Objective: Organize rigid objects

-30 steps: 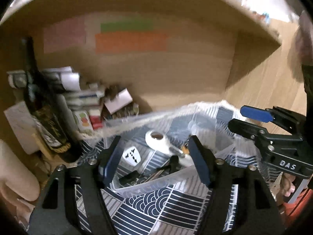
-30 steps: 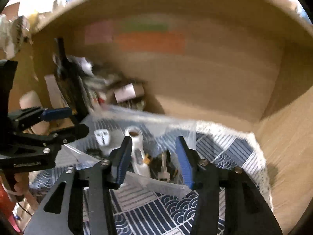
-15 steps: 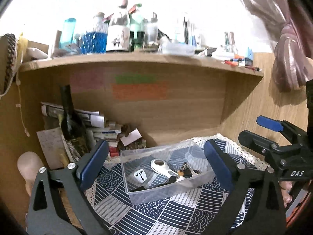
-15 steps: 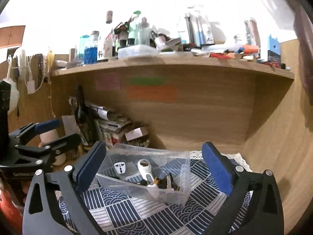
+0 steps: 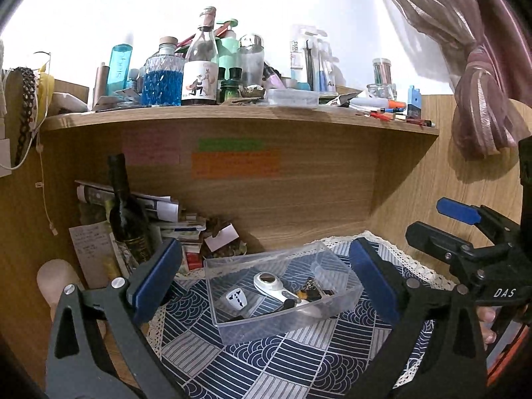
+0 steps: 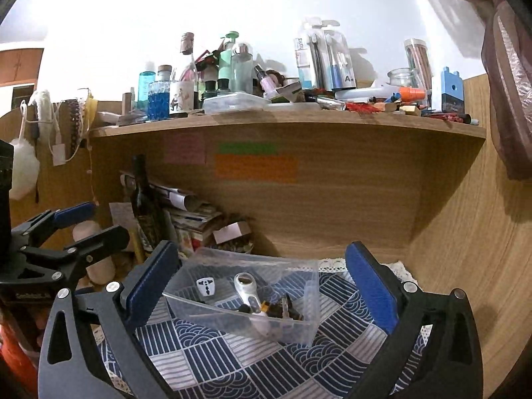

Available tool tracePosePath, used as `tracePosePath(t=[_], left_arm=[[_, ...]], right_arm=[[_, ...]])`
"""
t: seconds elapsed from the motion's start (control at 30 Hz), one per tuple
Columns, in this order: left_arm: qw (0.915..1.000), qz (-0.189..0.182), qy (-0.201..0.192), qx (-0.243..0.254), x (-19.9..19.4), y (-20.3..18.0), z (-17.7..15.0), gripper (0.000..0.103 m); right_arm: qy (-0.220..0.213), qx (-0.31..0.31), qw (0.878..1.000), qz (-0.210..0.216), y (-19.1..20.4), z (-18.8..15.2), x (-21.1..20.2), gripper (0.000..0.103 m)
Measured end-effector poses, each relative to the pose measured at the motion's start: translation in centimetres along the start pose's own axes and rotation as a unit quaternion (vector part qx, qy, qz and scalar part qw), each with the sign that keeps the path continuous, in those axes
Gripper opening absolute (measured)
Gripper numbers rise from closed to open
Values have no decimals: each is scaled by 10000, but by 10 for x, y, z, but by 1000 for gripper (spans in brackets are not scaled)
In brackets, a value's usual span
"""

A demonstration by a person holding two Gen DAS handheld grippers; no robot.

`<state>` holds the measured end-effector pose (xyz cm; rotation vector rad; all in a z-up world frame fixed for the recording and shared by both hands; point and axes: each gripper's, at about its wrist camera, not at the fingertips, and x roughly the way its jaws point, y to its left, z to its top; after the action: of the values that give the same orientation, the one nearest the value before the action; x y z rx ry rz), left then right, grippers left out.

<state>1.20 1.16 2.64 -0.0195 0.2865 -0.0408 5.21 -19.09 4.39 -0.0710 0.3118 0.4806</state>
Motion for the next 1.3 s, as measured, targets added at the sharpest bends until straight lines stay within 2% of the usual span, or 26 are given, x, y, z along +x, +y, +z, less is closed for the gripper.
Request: tracePosePath(t=[1.3], left_arm=[[9999,-98,38,32,-3,-2,-2,103]], right_arm=[[-24,11,10000,6,8,1,-10,103]])
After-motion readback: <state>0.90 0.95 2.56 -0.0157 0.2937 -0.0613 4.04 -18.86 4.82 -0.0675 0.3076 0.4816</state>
